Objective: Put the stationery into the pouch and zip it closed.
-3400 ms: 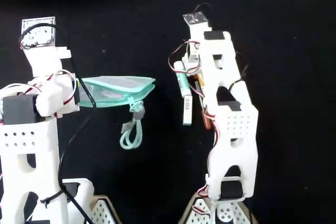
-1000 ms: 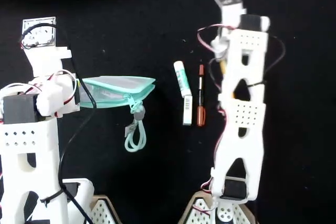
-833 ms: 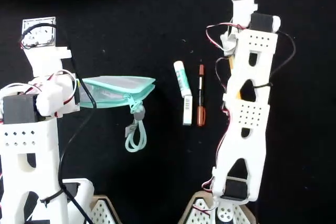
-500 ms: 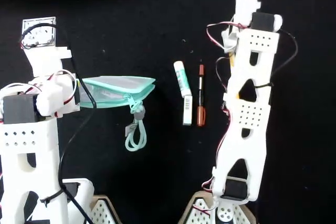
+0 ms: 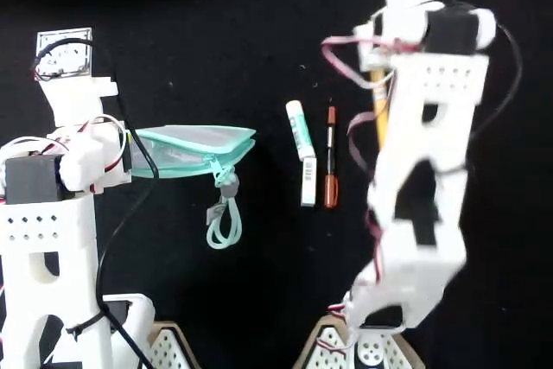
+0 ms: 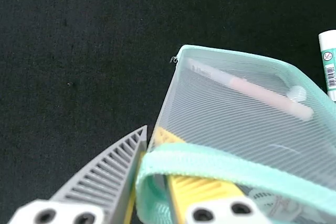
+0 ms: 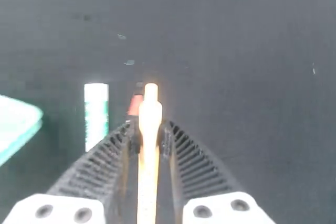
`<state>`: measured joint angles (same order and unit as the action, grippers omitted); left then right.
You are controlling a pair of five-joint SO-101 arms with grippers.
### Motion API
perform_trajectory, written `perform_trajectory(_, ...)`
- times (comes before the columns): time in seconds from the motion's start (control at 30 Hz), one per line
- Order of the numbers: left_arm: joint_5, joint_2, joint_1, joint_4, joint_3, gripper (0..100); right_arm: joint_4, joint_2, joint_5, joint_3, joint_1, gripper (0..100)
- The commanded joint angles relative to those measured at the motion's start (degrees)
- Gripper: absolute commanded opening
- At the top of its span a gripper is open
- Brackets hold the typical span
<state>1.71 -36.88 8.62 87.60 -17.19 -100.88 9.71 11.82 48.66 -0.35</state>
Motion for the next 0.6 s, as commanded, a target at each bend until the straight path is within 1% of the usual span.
perform_trajectory(0.0, 0.44, 0.7, 0.31, -0.79, -0.31, 3, 3.43, -17.8, -2.37, -9.8, -5.8, 1.2)
perform_trajectory(0.13, 0.35, 0.7, 0.48, -0.79, -0.31, 3, 10.99, -32.13, -4.04, -20.7, -12.57, 1.2)
perform_trajectory(0.2, 0.35, 0.7, 0.31, -0.79, -0.31, 3, 16.35, -39.08, -4.92, -26.59, -17.41, 1.2)
perform_trajectory(0.43, 0.35, 0.7, 0.57, -0.79, -0.31, 3, 39.21, -63.43, -5.1, -49.1, -38.68, 1.2)
perform_trajectory(0.5, 0.35, 0.7, 0.31, -0.79, -0.31, 3, 46.07, -69.14, -4.75, -56.66, -43.08, 1.2)
perform_trajectory(0.57, 0.35, 0.7, 0.31, -0.79, -0.31, 3, 52.4, -73.63, -4.66, -64.92, -45.8, 1.2)
